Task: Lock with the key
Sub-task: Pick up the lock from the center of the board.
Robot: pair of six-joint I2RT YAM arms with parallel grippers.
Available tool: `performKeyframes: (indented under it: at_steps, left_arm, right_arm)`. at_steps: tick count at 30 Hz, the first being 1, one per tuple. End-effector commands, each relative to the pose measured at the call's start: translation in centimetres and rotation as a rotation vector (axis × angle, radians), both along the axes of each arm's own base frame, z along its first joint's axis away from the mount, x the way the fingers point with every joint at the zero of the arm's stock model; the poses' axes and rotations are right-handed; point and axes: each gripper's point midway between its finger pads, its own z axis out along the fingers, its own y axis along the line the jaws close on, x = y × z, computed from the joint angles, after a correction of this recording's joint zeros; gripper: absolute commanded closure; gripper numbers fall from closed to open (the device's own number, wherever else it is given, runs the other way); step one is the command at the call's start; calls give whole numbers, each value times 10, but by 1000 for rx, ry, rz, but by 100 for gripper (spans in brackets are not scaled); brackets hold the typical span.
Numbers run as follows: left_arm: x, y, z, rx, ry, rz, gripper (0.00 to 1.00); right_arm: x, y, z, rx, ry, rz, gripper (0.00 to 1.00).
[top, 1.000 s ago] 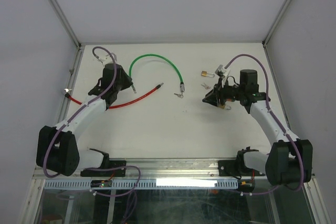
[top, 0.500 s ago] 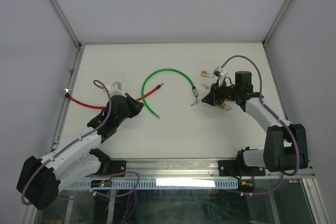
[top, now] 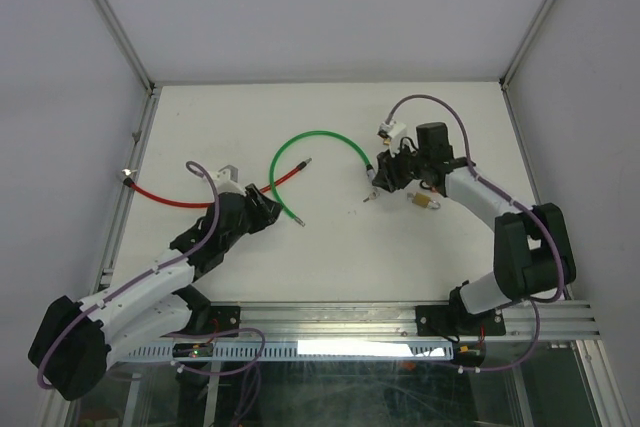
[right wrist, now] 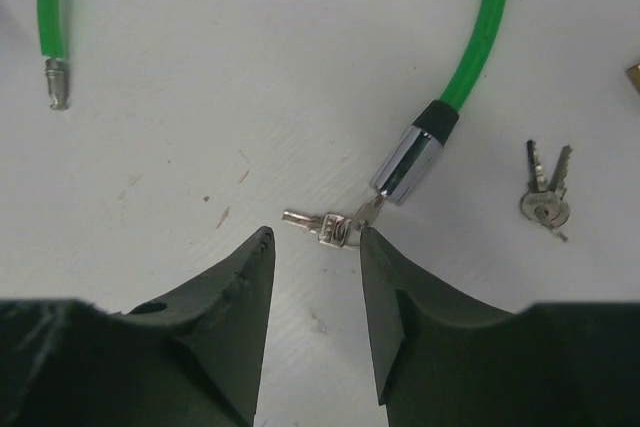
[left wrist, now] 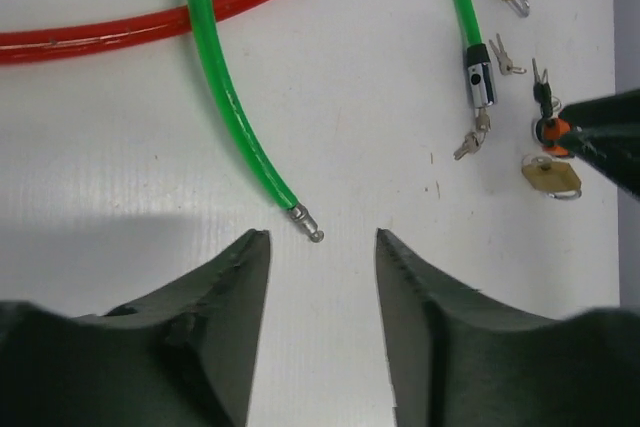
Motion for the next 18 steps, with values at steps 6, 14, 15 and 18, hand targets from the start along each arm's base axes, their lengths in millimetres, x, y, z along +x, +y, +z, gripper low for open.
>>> performKeyframes:
  at_steps: [6,14,15,18]
  left_arm:
    - [-12,-29,56,-152,-353,-227,3]
    - [-33,-23,75,-304,-527,-247,1]
    - [-34,-23,75,-310,-529,-251,1]
    - [-38,-25,74,-320,-526,-272,1]
  right_arm:
    - [75,0,-23,-187,29,-173,56]
    - [75,5,-43,-186,122,-217,54]
    - [73,7,-46,-184,134,-211,54]
    - [67,12,-55,-190,167,-194,54]
